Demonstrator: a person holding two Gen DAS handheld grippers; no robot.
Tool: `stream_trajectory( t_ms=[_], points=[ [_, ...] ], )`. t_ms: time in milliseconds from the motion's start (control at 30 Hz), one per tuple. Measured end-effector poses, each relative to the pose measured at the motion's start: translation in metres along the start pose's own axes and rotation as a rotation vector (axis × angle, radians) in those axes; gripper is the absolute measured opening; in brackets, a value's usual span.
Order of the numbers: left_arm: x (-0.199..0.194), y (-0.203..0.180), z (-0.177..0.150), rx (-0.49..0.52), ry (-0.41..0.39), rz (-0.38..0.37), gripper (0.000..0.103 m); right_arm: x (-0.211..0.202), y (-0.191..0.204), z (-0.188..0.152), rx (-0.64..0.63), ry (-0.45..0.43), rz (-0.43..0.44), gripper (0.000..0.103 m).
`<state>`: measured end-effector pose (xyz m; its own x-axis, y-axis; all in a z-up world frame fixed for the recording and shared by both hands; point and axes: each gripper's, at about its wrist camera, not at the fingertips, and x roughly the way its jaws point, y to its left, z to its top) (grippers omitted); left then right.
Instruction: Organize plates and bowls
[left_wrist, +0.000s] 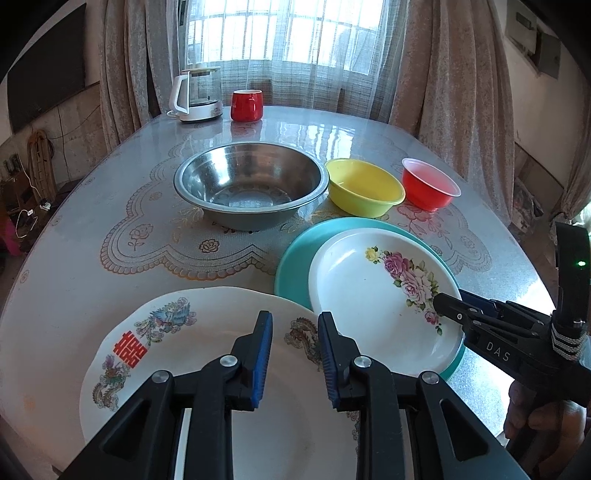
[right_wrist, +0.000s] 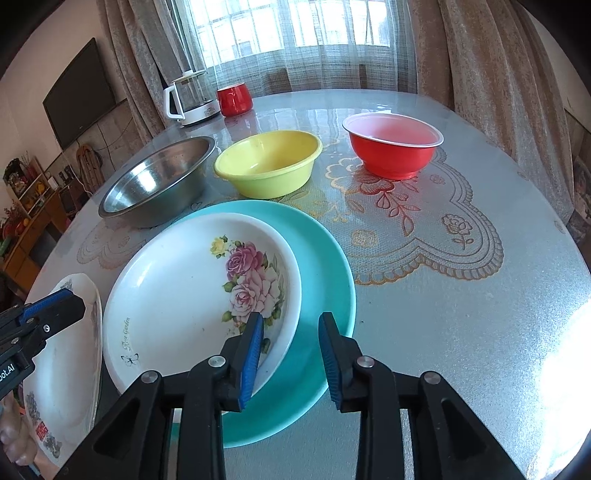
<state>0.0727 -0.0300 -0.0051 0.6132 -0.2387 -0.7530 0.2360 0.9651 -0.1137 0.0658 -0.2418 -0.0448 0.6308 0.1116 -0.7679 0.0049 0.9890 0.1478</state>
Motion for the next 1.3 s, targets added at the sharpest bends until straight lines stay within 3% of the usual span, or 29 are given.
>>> stream_trajectory(
  t_ms=[300, 667, 933, 1100, 1300],
  points=[
    [-0.011, 0.02, -0.004, -0.02, -0.019, 0.039, 0.029, -0.024, -0.007, 0.001, 0.024, -0.088, -0.025, 0.034],
    [-0.032, 0.068, -0.01, -0.13, -0.058, 0.119, 0.029, -0.042, 0.026, -0.003, -0.073, -0.097, 0.255, 0.034],
    [-0.053, 0.113, -0.023, -0.215, -0.111, 0.141, 0.029, -0.045, 0.062, -0.02, -0.192, -0.006, 0.508, 0.034],
    [-0.059, 0.132, -0.039, -0.213, -0.124, 0.146, 0.029, -0.042, 0.077, -0.033, -0.236, 0.062, 0.592, 0.034],
    [-0.061, 0.148, -0.056, -0.224, -0.112, 0.098, 0.032, -0.041, 0.079, -0.05, -0.277, 0.123, 0.606, 0.034]
  ],
)
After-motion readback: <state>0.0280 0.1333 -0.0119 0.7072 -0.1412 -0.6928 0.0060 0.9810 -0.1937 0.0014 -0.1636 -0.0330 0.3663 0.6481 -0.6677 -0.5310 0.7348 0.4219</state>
